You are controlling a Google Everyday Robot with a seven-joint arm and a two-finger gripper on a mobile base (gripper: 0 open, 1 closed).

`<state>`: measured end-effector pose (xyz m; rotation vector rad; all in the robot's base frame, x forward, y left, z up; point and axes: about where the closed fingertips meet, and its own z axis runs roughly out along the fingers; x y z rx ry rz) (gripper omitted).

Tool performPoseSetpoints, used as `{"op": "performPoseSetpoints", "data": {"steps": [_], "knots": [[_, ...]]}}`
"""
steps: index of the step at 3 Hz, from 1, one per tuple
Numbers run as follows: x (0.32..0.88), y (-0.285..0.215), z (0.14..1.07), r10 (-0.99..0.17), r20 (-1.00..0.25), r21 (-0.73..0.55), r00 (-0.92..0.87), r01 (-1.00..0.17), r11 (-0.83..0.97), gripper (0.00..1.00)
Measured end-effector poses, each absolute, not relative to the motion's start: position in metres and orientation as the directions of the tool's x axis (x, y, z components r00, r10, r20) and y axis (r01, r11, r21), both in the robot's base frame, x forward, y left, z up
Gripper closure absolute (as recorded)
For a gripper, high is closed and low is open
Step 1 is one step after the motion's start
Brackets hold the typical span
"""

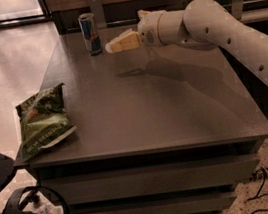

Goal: Knock redbull can over

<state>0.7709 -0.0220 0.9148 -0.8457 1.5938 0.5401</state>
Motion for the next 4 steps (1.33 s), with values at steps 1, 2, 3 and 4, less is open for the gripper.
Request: {"op": "performPoseSetpoints", "data": {"steps": [1, 2, 3, 4], "knots": [[0.790, 0.001, 0.903, -0.195, -0.980, -0.095, -0.039, -0.768, 0.633, 0.00], [0.805, 0.019, 0.901, -0.183, -0.983, -0.092, -0.036, -0.761, 0.642, 0.00], [0.819, 0.033, 0.908, -0.188, -0.982, -0.097, -0.037, -0.750, 0.655, 0.00], [0.830, 0.044, 0.912, -0.183, -0.982, -0.088, -0.045, -0.748, 0.658, 0.00]]}}
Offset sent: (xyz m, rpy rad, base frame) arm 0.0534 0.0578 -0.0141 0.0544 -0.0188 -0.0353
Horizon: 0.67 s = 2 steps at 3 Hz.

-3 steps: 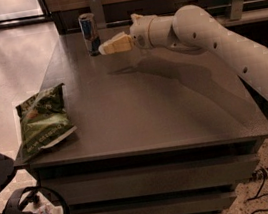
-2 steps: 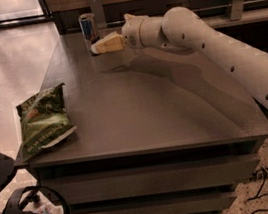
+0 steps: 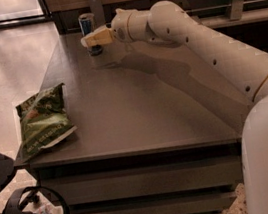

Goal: Knock redbull can over

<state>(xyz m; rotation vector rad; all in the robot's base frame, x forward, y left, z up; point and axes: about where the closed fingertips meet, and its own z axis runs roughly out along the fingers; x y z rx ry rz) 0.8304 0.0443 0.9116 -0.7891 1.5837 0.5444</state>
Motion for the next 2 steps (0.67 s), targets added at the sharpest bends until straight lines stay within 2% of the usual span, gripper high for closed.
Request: {"op": "performPoseSetpoints", "data": {"steps": [2], "knots": [[0.843, 0.070, 0.895, -0.129, -0.988, -0.022, -0.084, -0.751, 0.660, 0.00]]}}
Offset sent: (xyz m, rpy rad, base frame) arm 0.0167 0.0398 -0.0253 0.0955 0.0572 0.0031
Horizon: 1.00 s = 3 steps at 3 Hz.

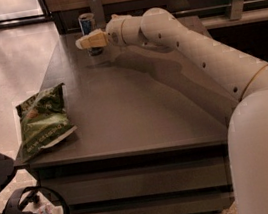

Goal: Knock redbull can over

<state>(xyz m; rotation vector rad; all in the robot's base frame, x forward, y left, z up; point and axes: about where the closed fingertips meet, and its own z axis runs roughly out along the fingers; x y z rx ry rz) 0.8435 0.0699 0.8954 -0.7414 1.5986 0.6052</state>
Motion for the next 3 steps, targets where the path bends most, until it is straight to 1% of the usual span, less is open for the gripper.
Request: {"op": "performPoseSetpoints", "data": {"steps": [2, 3], "knots": [[0.846, 0.098, 0.887, -0.096, -0.992, -0.002, -0.079, -0.761, 0.649, 0.00], [0.846, 0.100, 0.887, -0.097, -0.992, -0.002, -0.080, -0.763, 0.646, 0.19]]}}
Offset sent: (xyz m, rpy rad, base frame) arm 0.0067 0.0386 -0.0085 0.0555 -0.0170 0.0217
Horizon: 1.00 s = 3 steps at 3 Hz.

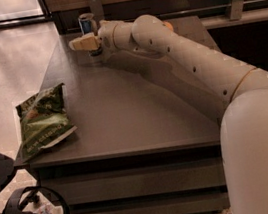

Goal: Knock redbull can over

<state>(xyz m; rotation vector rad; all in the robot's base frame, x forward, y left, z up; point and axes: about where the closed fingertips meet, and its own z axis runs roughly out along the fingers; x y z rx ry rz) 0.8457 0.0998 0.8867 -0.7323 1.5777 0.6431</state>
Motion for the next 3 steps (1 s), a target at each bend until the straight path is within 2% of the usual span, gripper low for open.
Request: {"op": "performPoseSetpoints", "data": {"steps": [3], "knots": [[0.8443, 0.1083, 0.8845, -0.097, -0.992, 0.002, -0.082, -0.770, 0.638, 0.88]]}}
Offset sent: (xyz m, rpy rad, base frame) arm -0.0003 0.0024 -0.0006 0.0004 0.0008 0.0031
